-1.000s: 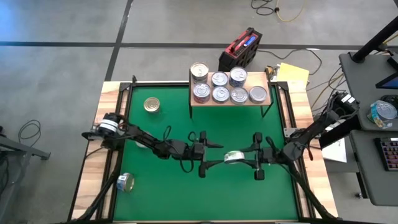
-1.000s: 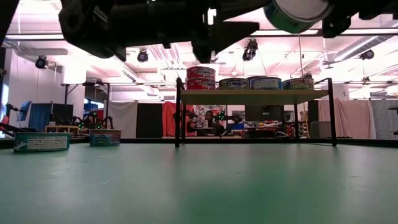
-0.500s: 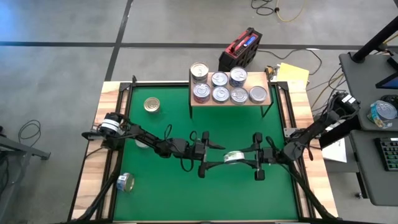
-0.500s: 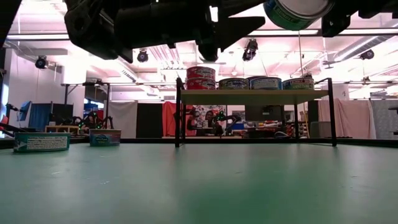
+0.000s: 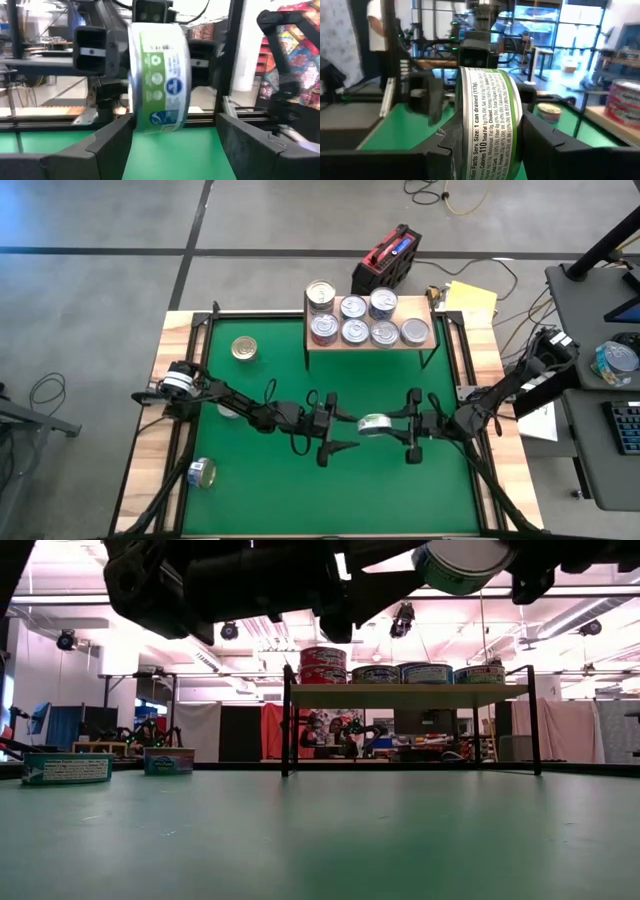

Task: Stack canned seafood by type on shelf
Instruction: Stack the green tuna can on top of the other green tuna can on the shelf

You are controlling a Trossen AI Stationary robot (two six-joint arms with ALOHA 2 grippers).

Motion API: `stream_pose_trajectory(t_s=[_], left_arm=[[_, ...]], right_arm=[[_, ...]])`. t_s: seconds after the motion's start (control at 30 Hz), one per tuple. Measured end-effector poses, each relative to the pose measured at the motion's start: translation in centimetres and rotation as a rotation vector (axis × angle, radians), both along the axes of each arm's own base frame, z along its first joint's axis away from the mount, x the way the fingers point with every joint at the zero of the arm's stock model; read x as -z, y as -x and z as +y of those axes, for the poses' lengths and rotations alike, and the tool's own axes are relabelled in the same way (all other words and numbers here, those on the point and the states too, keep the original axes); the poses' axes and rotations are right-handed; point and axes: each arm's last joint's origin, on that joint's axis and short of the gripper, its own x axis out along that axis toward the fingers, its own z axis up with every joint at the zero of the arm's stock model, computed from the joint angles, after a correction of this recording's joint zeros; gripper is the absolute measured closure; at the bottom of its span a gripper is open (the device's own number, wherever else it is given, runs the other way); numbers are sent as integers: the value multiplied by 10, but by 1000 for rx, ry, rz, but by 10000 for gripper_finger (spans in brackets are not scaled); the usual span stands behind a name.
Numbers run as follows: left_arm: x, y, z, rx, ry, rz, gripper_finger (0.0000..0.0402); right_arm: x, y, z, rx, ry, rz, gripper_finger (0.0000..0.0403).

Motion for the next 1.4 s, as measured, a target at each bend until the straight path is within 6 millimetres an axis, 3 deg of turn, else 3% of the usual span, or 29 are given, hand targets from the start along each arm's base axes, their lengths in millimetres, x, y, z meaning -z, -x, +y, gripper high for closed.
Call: stream_pose_trajectory(t_s=[0.3,0.63,0.77,0.93,1.0,1.23,1.4], left_arm=[[-1,-2,4,-21,12,-3,134],[-15,-18,7,-50,-26,19,140],[-15,-18,8,-54,-25,12,181],[-14,-17,10,-71,-16,19,279],[-14,-17,10,-66,-11,19,277],[-13,-16,12,-81,49,22,277],[-10,-7,16,-73,176,-30,277]], right_arm=[[-1,-1,-1,13,-11,-1,272],[1,-4,-4,10,-53,1,272],[2,-4,-4,5,-65,7,272],[2,-4,-4,14,-71,12,272],[2,-4,-4,15,-75,11,269],[0,-3,-4,8,-80,2,156],[-5,0,-5,5,-69,-18,110]])
